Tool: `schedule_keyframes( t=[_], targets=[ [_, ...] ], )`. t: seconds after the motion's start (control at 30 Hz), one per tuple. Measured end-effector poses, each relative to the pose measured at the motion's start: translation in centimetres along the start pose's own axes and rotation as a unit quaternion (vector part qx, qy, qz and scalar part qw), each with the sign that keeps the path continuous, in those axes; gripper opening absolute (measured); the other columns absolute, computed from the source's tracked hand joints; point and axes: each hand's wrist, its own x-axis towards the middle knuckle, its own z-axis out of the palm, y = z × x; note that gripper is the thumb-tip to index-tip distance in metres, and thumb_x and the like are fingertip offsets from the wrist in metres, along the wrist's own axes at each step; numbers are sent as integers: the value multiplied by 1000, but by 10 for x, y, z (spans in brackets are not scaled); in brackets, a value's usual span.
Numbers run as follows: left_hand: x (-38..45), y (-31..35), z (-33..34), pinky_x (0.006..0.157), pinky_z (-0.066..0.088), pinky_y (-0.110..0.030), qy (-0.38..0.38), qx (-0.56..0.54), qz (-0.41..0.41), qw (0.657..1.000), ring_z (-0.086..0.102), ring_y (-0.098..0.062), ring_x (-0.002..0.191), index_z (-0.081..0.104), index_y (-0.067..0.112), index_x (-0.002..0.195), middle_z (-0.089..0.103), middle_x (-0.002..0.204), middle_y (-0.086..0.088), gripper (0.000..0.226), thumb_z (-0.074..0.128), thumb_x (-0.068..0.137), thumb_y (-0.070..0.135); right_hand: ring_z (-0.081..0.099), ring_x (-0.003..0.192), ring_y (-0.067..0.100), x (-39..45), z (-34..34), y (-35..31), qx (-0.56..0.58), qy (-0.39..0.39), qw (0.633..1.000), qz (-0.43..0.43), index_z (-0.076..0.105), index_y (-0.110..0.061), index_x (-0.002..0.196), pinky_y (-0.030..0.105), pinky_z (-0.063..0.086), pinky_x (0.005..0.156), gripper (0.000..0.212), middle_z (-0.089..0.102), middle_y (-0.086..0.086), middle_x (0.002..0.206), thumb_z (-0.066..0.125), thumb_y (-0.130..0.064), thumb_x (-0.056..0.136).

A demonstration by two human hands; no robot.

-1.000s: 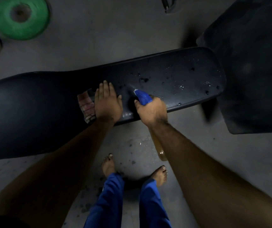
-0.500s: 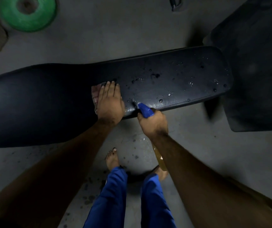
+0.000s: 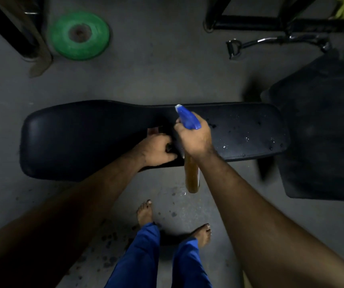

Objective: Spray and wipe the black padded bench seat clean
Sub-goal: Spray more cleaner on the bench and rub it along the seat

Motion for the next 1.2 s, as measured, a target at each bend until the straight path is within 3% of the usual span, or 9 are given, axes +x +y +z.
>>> schedule_keyframes(
  t=[0.13,0.3,0.4,0.57,0.73,0.87,0.97,1.03,1.2],
  targets=[
    [-20,16,-25,66,48,-18,-47,-80,14,996,63,-7,77,57,29,89,61,78,13,35,82,65,24,59,66,5,-7,13,-33,59,-17,998,-26,63,-26,73,21,48,66,21,63,-12,69,68,-6,77],
    [-43,13,-51,79,57,-37,43,-151,-5,988,66,-11,87,57,21,114,68,96,5,68,80,51,33,57,74,5,-17,39,-66,141,-83,982,-91,63,-20,85,16,47,73,17,62,-11,81,62,-10,71],
    [-58,1,-74,79,56,-36,115,-105,-42,987,67,-15,88,62,20,113,70,98,1,55,81,61,22,59,82,6,-18,63,-77,135,-137,973,-127,63,-16,96,17,48,80,23,64,-6,91,68,-6,76],
    [-59,-29,-91,61,55,-23,177,-133,-102,970,68,-8,71,62,24,102,70,83,6,42,79,65,15,65,95,18,-5,94,-74,32,-159,972,-170,66,-24,113,40,54,90,45,65,0,104,81,-30,71],
    [-49,-59,-87,67,53,-21,196,-169,-142,955,67,-8,83,58,26,122,70,98,7,64,80,63,16,68,93,20,8,109,-63,12,-193,971,-138,69,-27,111,39,55,92,47,69,6,105,80,-23,65],
    [-47,-66,-85,69,48,-17,184,-177,-150,955,64,-7,89,57,26,123,68,102,8,64,80,65,16,67,89,12,15,114,-57,64,-204,971,-108,70,-15,109,26,54,85,39,71,10,105,80,-2,73],
    [-52,-65,-86,71,48,-16,185,-179,-153,954,65,-6,90,60,27,119,68,100,10,59,81,65,16,66,95,14,10,113,-53,104,-212,969,-74,68,-25,103,22,54,84,46,70,5,106,73,4,68],
    [-57,-66,-82,76,52,-23,203,-182,-162,948,66,-8,91,62,28,113,69,99,10,54,82,64,19,64,101,20,6,113,-45,119,-187,974,-44,68,-26,103,27,54,89,47,69,4,107,69,5,68],
    [-77,-67,-55,91,52,-35,238,-187,-239,922,64,-15,100,59,21,123,67,109,7,62,83,67,32,57,81,6,-5,102,-11,98,-148,984,8,65,-18,103,11,48,76,40,59,-5,90,66,14,80]
  ],
)
